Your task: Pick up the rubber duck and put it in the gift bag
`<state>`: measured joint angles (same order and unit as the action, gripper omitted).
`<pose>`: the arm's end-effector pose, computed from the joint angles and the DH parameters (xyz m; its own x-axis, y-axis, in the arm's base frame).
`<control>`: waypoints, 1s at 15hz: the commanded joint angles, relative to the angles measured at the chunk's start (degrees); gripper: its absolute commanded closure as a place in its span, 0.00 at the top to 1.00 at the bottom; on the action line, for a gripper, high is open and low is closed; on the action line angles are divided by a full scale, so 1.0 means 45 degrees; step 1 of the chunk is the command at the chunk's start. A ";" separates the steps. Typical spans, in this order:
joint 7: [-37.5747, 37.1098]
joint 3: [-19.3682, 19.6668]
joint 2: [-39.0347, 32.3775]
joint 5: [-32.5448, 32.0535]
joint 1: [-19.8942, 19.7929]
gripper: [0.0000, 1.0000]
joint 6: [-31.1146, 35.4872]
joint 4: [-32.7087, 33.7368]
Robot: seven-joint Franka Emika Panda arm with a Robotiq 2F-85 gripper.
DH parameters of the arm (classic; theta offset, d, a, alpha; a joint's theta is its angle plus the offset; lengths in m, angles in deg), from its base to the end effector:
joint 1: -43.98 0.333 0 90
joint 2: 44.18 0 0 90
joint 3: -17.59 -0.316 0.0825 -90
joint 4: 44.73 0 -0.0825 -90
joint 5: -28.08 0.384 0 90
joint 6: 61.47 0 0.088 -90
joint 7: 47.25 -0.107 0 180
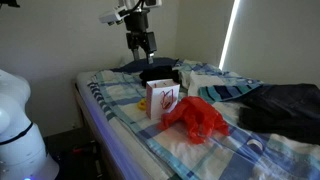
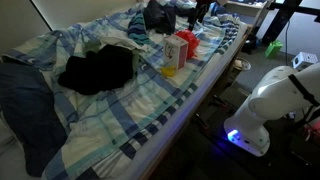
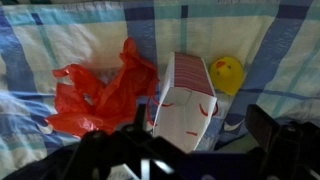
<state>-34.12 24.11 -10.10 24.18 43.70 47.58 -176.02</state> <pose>0.3874 -0.0598 0.5861 0.9704 0.1408 0.1963 0.1335 -0.9898 0.0497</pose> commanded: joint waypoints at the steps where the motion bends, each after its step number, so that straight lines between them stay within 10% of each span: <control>1: 0.0024 -0.0043 -0.0014 0.0032 -0.0054 1.00 -0.0026 0.0029; 15: 0.1414 -0.0674 -0.1494 0.0860 0.1608 1.00 -0.0127 0.0174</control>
<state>-31.48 21.15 -14.48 26.29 49.93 47.69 -175.97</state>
